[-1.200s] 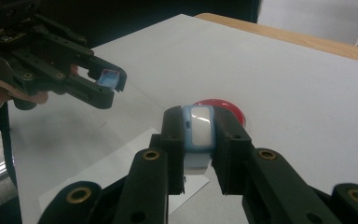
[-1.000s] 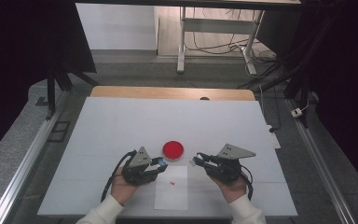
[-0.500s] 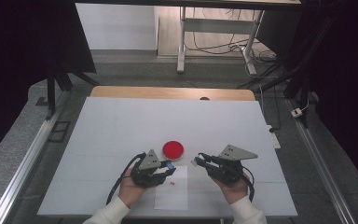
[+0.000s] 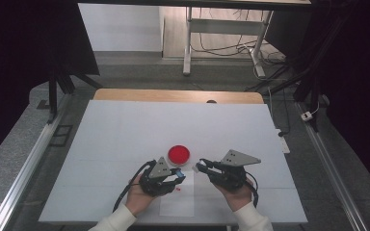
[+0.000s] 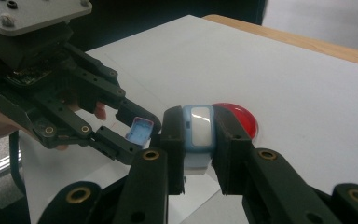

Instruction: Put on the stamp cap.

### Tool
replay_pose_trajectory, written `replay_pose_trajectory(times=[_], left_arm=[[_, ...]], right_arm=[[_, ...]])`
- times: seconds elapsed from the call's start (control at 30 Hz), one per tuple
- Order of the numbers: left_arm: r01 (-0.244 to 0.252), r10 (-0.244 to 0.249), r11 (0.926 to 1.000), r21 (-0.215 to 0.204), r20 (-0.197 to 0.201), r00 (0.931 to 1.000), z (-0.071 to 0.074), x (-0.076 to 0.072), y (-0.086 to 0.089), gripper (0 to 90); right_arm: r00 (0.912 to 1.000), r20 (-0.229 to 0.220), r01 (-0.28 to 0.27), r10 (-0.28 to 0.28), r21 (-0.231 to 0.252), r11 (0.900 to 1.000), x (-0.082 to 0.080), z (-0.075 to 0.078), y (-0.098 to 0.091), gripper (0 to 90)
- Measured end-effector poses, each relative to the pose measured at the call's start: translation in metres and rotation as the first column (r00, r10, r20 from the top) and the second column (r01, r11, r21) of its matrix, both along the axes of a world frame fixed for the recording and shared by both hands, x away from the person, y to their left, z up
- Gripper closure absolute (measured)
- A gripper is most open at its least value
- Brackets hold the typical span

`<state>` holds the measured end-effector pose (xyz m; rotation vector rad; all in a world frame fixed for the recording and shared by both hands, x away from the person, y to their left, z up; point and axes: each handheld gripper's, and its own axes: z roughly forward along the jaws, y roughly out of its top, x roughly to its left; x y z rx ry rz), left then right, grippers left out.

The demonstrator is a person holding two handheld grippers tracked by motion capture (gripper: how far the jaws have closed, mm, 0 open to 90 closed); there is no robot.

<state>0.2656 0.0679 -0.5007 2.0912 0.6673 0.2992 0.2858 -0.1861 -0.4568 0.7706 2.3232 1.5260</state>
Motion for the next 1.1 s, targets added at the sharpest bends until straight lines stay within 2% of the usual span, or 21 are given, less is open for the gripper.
replay_pose_trajectory(times=[0.23,0.5,1.1], left_arm=[[-0.001,0.001,1.0,-0.004,0.002,1.0,0.0,0.0,-0.003,64.7],[0.005,-0.005,1.0,0.006,0.005,1.0,-0.001,-0.001,-0.006,64.7],[0.0,0.0,0.9999,0.013,0.013,0.9999,-0.002,-0.002,-0.007,64.7]], right_arm=[[1.0,0.001,-0.005,0.005,0.007,1.0,-0.005,0.001,0.007,74.7],[0.9999,0.002,0.012,-0.012,0.006,0.9999,-0.008,0.005,0.014,74.9],[1.0,0.004,0.0,0.0,0.019,0.9998,-0.015,0.011,0.026,74.8]])
